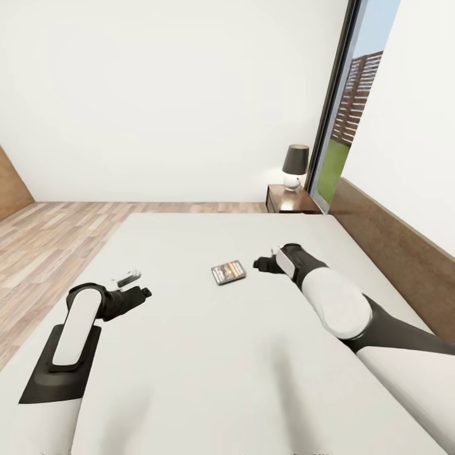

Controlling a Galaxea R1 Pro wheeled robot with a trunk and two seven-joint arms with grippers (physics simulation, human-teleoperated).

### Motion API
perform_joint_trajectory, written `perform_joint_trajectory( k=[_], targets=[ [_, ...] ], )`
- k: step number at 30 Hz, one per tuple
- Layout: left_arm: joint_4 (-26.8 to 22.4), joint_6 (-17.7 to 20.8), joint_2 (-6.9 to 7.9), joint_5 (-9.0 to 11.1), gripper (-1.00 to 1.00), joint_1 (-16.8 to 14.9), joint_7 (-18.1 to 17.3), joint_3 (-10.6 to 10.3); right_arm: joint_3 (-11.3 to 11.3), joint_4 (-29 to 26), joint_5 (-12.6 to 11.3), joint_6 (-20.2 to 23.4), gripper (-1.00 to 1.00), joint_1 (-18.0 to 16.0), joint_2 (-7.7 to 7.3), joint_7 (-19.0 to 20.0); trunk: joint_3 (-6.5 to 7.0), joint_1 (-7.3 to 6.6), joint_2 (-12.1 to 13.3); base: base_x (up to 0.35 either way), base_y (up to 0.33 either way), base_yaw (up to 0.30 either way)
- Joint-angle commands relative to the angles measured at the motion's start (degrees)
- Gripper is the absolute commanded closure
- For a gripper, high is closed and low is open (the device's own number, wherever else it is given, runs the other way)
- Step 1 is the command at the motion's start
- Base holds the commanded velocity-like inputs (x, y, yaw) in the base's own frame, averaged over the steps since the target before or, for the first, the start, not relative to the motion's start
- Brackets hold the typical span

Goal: In the bedroom, move the book from the bed onto either nightstand, and place the two sandals side by side next to the bed.

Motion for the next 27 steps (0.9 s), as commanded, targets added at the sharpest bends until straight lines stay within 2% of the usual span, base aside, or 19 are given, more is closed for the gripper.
perform_joint_trajectory(
  k=[1, 8, 17, 27],
  targets=[
    [0.0, 0.2, 0.11, 0.7, -1.0, 0.0, 0.5, 0.0, -0.9, 1.4, -0.2, -0.7, -1.0, -0.7, -0.04, -1.7, -0.15, 0.0, 0.0, 0.0, 0.0, -0.06],
    [-0.1, 0.2, 0.35, 0.7, -1.0, 0.1, 0.5, 0.0, -1.1, 2.0, -0.4, -1.0, -1.0, -1.0, -0.1, -2.2, -0.77, 0.0, 0.0, 0.0, 0.0, -0.064],
    [0.0, 0.2, 0.35, 0.7, -1.0, 0.2, 0.5, 0.1, -1.0, 2.1, -0.3, -0.9, -1.0, -1.0, -0.12, 1.0, -1.57, 0.0, 0.0, 0.0, 0.0, -0.067],
    [0.2, 0.2, 0.4, 0.8, -1.0, 0.3, 0.4, 0.3, -1.0, 2.2, -0.3, -0.9, -1.0, -1.0, -0.12, 1.9, -2.46, 0.0, 0.0, 0.0, 0.0, -0.067]
  ],
)
